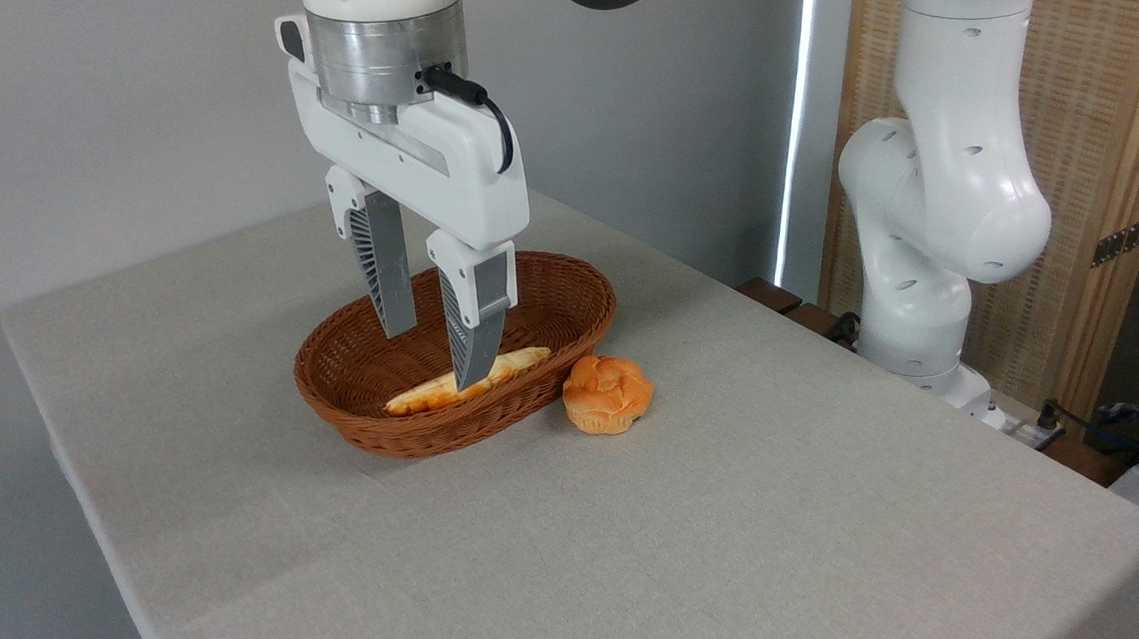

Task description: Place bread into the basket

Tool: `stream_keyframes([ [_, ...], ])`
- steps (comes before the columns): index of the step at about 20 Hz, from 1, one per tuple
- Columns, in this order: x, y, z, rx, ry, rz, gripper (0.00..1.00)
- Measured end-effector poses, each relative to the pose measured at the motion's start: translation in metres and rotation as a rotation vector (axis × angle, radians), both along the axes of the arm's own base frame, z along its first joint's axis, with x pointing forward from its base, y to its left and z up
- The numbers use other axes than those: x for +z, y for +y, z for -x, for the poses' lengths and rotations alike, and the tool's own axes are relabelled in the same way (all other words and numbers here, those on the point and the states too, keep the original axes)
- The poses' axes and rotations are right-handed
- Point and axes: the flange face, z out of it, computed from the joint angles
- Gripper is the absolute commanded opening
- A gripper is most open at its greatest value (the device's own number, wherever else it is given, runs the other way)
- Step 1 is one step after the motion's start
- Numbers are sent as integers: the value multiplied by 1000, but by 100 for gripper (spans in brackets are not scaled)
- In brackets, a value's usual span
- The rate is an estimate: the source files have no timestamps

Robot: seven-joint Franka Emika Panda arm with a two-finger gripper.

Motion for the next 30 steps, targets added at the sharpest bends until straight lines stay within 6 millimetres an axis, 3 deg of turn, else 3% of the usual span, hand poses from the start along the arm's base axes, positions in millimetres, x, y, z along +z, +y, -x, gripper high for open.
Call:
stream_keyframes([
  [30, -5, -1, 5, -18, 48, 0, 100],
])
